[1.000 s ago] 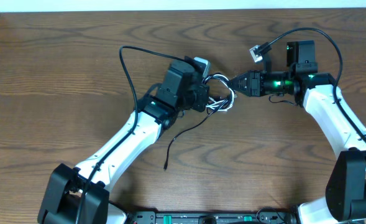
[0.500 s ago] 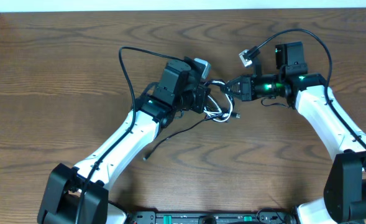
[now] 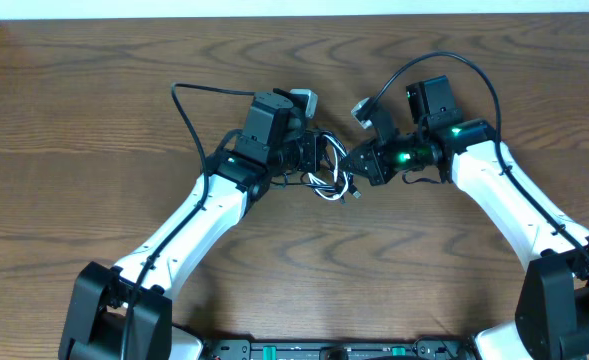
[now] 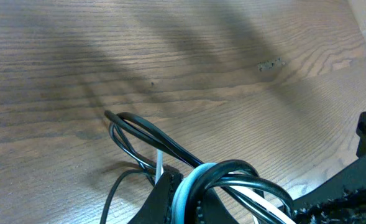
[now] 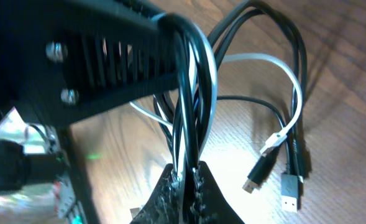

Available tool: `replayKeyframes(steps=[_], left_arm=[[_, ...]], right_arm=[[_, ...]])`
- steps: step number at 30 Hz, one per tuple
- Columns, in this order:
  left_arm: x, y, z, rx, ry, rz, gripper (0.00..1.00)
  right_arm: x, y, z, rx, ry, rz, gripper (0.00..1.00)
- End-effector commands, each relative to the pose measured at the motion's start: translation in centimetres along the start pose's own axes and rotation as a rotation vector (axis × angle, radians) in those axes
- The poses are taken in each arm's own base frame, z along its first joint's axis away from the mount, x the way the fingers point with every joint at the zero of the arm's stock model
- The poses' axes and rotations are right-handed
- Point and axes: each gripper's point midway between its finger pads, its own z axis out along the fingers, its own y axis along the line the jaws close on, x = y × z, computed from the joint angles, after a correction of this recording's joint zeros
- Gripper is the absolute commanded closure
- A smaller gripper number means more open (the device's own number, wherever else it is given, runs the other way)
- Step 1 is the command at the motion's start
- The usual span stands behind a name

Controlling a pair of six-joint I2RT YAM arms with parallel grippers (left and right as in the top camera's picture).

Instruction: Untangle cables

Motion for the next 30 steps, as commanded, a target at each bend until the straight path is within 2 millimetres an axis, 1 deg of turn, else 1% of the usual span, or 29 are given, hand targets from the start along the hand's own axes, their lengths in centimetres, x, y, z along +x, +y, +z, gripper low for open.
replayKeyframes(steps=[1,3,4,6,7,10,12,15,16,17,20,22,23,25,26,27,28,29,30], left_arm=[[-2.8,2.8,-0.9,-0.079,-0.097,-0.074,0.93],[-2.7,1.9,-0.8,-0.032,-0.081,-0.051,0.93],[-2.6,1.3,-0.8,0.001,-0.075,-0.014,0.93],[-2.6,0.4,-0.8,0.052,-0.069,0.032,0.93],[-2.6,0.0,-0.9,0.073,-0.069,0.046,0.93],[-2.6,-0.1,-0.9,0.074,-0.069,0.046,0.92],[-2.6,0.0,-0.9,0.073,-0.066,0.045,0.93],[-2.6,0.0,-0.8,0.07,-0.068,0.029,0.93],[-2.6,0.0,-0.8,0.07,-0.067,0.029,0.93],[-2.6,0.0,-0.8,0.069,-0.067,0.029,0.93],[-2.4,0.7,-0.8,0.033,-0.063,-0.017,0.93],[-2.2,0.8,-0.8,0.032,-0.055,-0.049,0.92],[-2.2,0.8,-0.8,0.032,-0.052,-0.068,0.92],[-1.9,0.6,-0.8,0.047,-0.04,-0.096,0.92],[-1.8,0.2,-0.8,0.066,-0.032,-0.096,0.93],[-1.7,-0.2,-0.8,0.089,-0.021,-0.096,0.92],[-1.4,-0.5,-0.8,0.108,-0.008,-0.108,0.93],[-1.3,-0.4,-0.8,0.106,-0.002,-0.122,0.92],[-1.2,-0.4,-0.8,0.104,0.002,-0.135,0.93]], right_arm=[[2.1,-1.2,0.1,0.104,0.085,-0.106,0.99],[2.7,-3.4,-0.4,0.237,0.119,-0.068,0.99],[2.8,-3.7,-0.4,0.253,0.122,-0.063,0.99],[2.7,-3.3,-0.3,0.235,0.12,-0.068,0.99],[2.7,-2.6,0.0,0.199,0.121,-0.098,0.99],[2.8,-1.7,0.4,0.163,0.128,-0.128,0.97],[2.8,-1.7,0.4,0.163,0.128,-0.128,0.92],[2.5,-1.7,0.4,0.165,0.118,-0.134,0.78],[2.2,-1.6,0.2,0.166,0.108,-0.14,0.76],[1.8,-1.3,-0.1,0.17,0.093,-0.135,0.78],[0.4,0.2,-1.7,0.181,0.032,-0.183,0.78],[-1.4,1.8,-3.8,0.21,-0.051,-0.253,0.74],[-1.9,2.0,-4.4,0.228,-0.075,-0.273,0.71],[-3.0,2.0,-5.8,0.301,-0.122,-0.311,0.71],[-3.3,1.8,-6.1,0.323,-0.13,-0.316,0.71],[-3.4,1.6,-6.3,0.347,-0.136,-0.32,0.54],[-3.4,1.4,-6.2,0.353,-0.131,-0.316,0.42],[-3.2,1.2,-6.1,0.352,-0.125,-0.312,0.45],[-3.2,1.1,-5.9,0.351,-0.12,-0.309,0.51]])
